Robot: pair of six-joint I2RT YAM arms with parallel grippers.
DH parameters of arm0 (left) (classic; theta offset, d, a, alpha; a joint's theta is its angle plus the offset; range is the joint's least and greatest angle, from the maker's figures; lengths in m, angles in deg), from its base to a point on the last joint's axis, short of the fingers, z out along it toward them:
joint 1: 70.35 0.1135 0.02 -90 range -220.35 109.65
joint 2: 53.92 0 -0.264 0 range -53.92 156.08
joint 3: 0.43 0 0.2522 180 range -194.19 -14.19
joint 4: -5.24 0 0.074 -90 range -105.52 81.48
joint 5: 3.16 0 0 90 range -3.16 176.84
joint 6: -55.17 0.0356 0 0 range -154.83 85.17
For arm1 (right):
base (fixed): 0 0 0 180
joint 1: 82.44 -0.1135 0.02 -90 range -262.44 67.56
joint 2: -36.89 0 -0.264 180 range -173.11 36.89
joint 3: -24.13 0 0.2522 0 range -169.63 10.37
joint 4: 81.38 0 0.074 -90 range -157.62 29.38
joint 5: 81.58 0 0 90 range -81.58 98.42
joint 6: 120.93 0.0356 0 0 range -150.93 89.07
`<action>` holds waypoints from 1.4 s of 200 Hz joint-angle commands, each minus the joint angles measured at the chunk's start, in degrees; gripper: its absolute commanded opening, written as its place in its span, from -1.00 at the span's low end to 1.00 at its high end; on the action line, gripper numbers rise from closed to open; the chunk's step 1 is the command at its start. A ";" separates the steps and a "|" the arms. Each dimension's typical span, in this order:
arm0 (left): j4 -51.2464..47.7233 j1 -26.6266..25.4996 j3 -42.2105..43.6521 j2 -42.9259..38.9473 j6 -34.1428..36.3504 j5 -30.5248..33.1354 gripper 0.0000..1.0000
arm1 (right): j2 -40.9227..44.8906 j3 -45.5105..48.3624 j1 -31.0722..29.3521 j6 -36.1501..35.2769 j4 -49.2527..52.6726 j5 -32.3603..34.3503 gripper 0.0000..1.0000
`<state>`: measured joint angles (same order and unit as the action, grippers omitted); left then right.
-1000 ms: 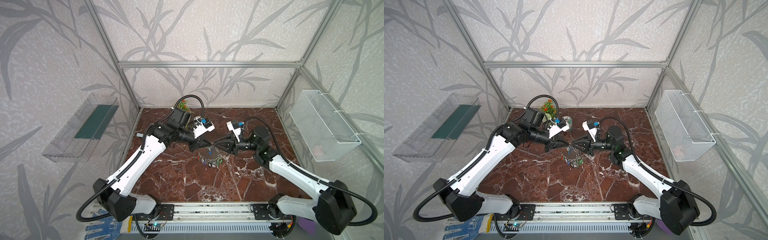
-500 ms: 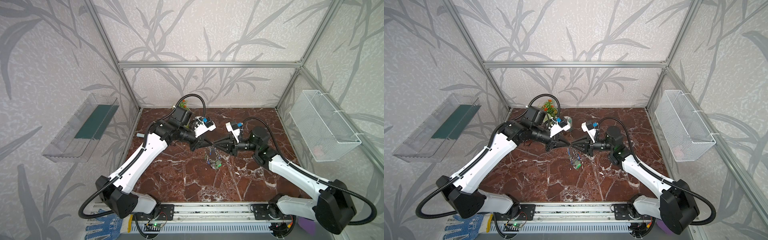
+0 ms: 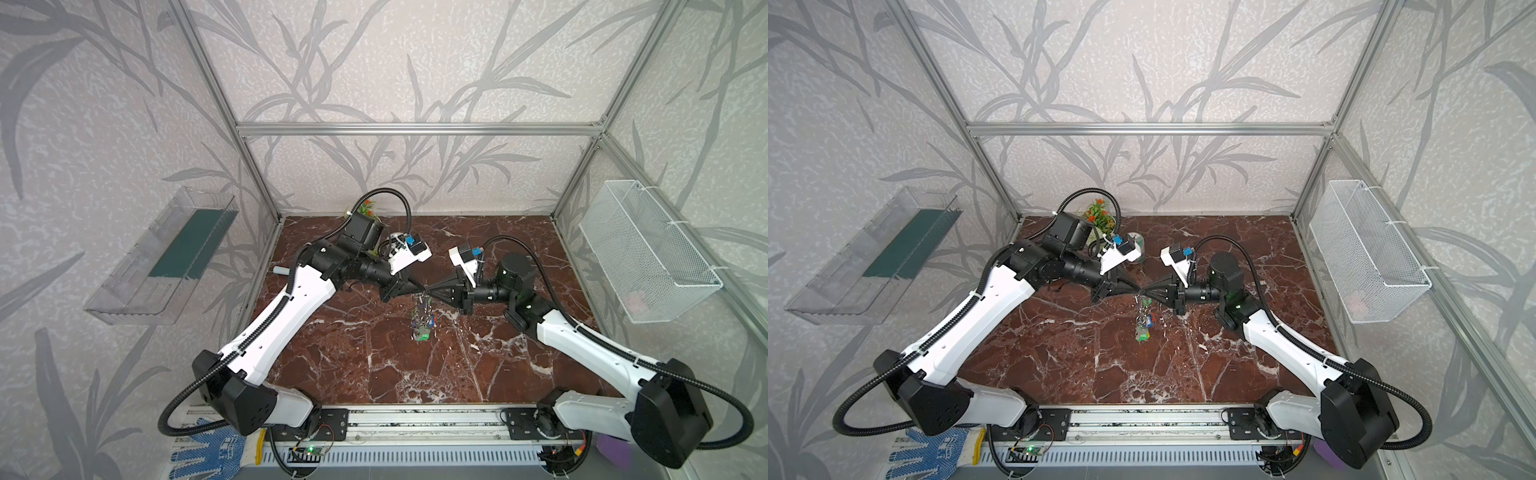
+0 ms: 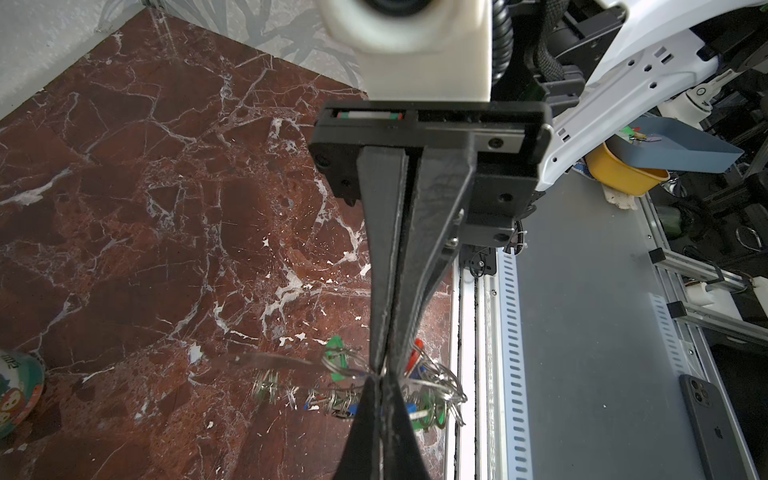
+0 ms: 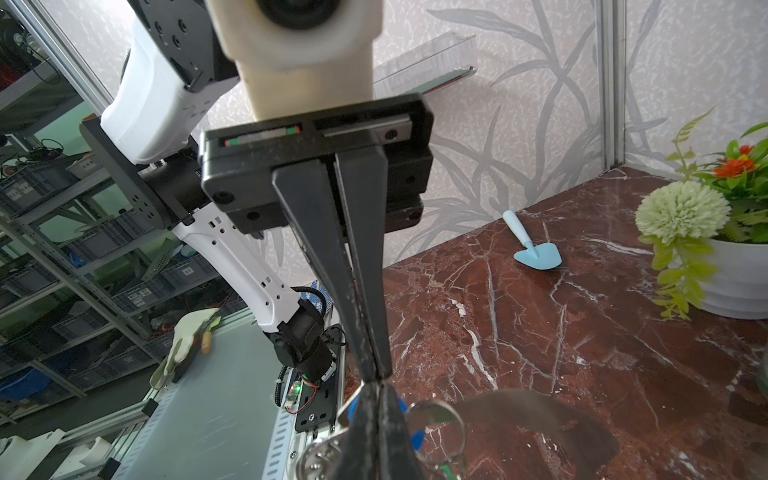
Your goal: Put the keys on the keyring
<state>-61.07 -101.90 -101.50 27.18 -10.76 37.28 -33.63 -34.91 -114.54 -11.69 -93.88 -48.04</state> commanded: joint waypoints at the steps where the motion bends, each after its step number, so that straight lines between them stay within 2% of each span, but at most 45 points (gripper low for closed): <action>1: 1.66 -0.18 -3.06 0.09 1.76 -2.45 -1.00 | 0.37 -1.74 -0.51 -1.05 1.16 -0.03 -1.00; 30: 2.70 0.14 -2.10 -0.43 0.73 -2.74 -1.00 | 0.73 -1.67 -0.48 -0.80 1.08 0.06 -1.00; 70: 12.06 2.30 4.55 -4.80 -7.95 -3.16 -1.00 | 1.19 -1.15 -0.46 0.09 -0.27 0.92 -1.00; 122: 22.59 5.44 15.65 -11.94 -17.00 -4.56 -0.82 | 1.29 -0.78 -0.40 1.85 -2.73 0.79 -1.00; 162: 31.43 7.26 23.03 -15.05 -24.75 -7.11 -0.57 | 1.09 -1.04 -0.37 2.47 -3.44 0.74 -1.00; 214: 33.78 7.39 25.80 -14.54 -26.03 -9.32 -0.12 | 0.91 -1.04 -0.41 2.73 -3.86 0.55 -1.00; 235: 34.14 7.38 25.72 -13.61 -26.18 -9.75 -0.09 | 0.82 -1.04 -0.38 2.90 -4.15 0.33 -1.00; 253: 34.38 7.38 25.78 -13.16 -26.18 -10.90 -0.31 | 0.81 -1.04 -0.35 2.82 -4.15 0.44 -1.00; 280: 33.53 7.38 26.39 -12.82 -25.49 -11.72 -0.34 | 0.82 -0.95 -0.34 2.73 -4.15 0.45 -1.00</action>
<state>-28.22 -94.75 -75.86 14.13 -36.81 28.14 -33.52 -34.91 -115.07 -9.50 -93.88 -46.16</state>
